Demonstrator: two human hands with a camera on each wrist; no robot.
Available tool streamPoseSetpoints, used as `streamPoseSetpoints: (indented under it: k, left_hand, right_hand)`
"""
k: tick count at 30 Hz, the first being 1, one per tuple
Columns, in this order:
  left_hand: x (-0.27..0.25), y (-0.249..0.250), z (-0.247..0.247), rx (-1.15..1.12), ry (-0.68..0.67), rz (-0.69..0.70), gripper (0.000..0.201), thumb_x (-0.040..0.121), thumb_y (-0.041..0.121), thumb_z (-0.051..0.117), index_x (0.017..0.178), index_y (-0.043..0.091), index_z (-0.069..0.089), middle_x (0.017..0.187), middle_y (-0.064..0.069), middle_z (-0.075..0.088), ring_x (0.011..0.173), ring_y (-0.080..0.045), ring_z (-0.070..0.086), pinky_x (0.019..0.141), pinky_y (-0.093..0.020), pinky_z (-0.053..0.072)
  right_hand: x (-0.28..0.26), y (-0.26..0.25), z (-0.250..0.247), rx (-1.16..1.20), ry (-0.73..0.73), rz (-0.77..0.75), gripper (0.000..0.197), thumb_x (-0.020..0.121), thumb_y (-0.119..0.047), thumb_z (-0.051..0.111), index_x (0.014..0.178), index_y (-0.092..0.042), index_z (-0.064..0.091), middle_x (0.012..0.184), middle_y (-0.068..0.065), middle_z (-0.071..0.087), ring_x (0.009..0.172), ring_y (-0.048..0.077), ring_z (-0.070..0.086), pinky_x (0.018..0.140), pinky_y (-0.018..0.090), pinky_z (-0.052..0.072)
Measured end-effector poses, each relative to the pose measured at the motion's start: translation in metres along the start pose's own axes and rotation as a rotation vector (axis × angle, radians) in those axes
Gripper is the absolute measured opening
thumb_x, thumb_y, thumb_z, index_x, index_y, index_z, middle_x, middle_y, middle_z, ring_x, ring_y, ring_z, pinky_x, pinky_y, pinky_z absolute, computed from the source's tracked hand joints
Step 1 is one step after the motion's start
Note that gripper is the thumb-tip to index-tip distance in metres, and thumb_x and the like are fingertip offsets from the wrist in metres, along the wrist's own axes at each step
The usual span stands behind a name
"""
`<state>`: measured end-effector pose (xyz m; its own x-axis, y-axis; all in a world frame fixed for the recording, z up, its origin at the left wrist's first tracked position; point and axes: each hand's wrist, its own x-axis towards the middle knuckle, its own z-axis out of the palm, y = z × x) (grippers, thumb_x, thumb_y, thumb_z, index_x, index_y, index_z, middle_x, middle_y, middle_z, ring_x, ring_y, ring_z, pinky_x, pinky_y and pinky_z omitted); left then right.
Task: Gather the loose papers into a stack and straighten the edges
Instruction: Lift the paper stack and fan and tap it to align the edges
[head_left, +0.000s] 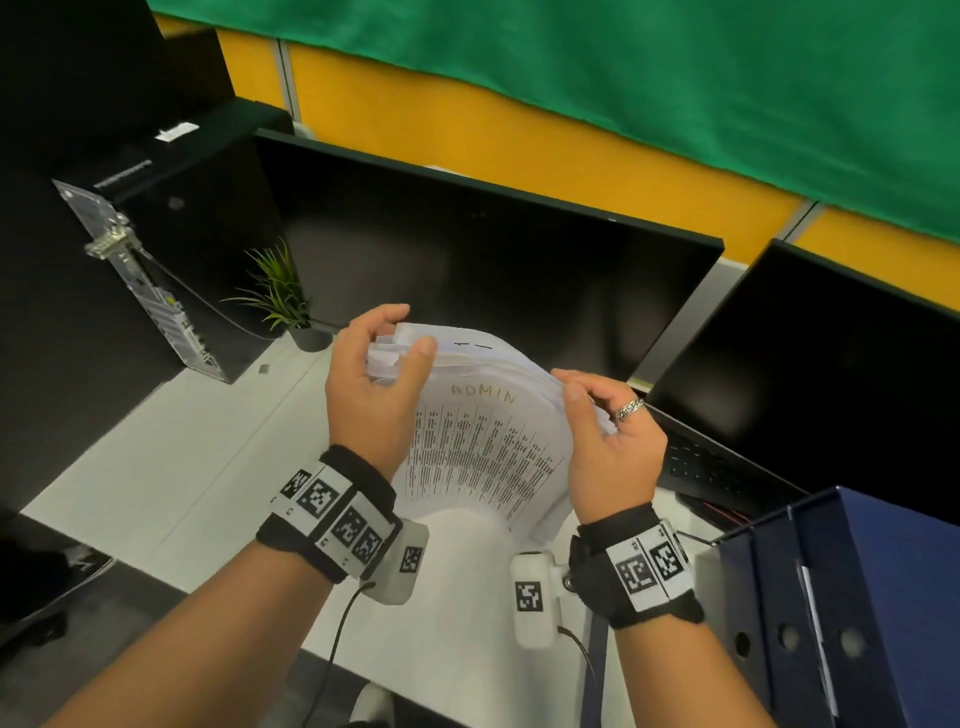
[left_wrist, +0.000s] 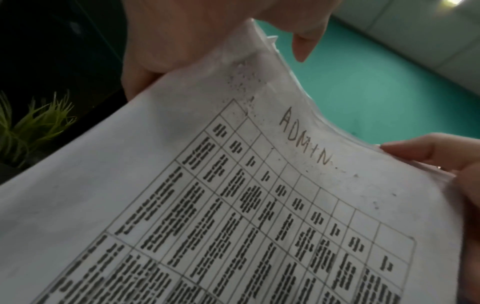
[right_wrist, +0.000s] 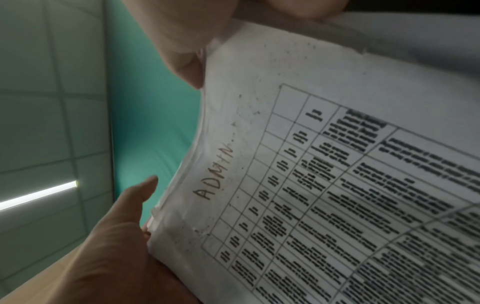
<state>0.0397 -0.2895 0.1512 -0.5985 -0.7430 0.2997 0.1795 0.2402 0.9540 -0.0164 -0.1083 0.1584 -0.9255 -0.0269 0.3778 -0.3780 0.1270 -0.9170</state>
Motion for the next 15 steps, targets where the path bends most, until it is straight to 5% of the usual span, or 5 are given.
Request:
streamPoseSetpoints:
  k: [2, 6, 9, 12, 15]
  left_hand:
    - [0.000, -0.002, 0.002, 0.005, 0.008, -0.010, 0.033, 0.084, 0.043, 0.066, 0.112, 0.026, 0.065, 0.113, 0.000, 0.063, 0.098, -0.015, 0.062, 0.072, -0.010, 0.050]
    - [0.004, -0.003, 0.006, -0.014, 0.044, -0.043, 0.019, 0.089, 0.028, 0.068, 0.107, 0.021, 0.067, 0.101, 0.003, 0.067, 0.088, -0.012, 0.064, 0.065, -0.011, 0.049]
    - [0.007, -0.003, 0.007, -0.030, 0.042, -0.062, 0.014, 0.091, 0.016, 0.063, 0.104, 0.022, 0.064, 0.091, 0.012, 0.062, 0.080, -0.005, 0.061, 0.060, -0.009, 0.047]
    - [0.010, -0.004, 0.004, -0.080, 0.020, -0.047, 0.022, 0.094, 0.007, 0.055, 0.114, 0.016, 0.061, 0.094, 0.016, 0.057, 0.079, 0.008, 0.057, 0.063, -0.004, 0.044]
    - [0.013, -0.014, -0.011, -0.133, -0.173, -0.020, 0.048, 0.088, 0.016, 0.067, 0.131, 0.019, 0.046, 0.106, 0.014, 0.056, 0.089, 0.012, 0.060, 0.073, -0.008, 0.048]
  right_hand:
    - [0.000, 0.002, 0.001, 0.018, 0.017, 0.022, 0.017, 0.091, -0.012, 0.062, 0.089, -0.024, 0.073, 0.090, -0.010, 0.073, 0.089, 0.009, 0.068, 0.077, 0.027, 0.059]
    - [-0.003, 0.001, -0.001, 0.015, 0.013, 0.008, 0.016, 0.089, -0.014, 0.064, 0.098, -0.026, 0.069, 0.090, -0.017, 0.072, 0.092, 0.007, 0.068, 0.082, 0.033, 0.058]
    - [-0.007, 0.002, -0.005, 0.135, -0.022, 0.067, 0.043, 0.079, -0.013, 0.076, 0.116, -0.026, 0.057, 0.098, -0.004, 0.073, 0.094, 0.013, 0.070, 0.084, 0.037, 0.059]
    - [-0.009, 0.010, -0.010, 0.239, -0.076, 0.150, 0.089, 0.059, -0.012, 0.086, 0.136, -0.022, 0.042, 0.108, -0.001, 0.070, 0.101, 0.014, 0.069, 0.079, 0.026, 0.059]
    - [-0.007, 0.019, -0.013, 0.176, -0.100, 0.185, 0.081, 0.064, 0.002, 0.085, 0.133, -0.019, 0.047, 0.095, -0.019, 0.069, 0.091, -0.002, 0.068, 0.072, 0.018, 0.058]
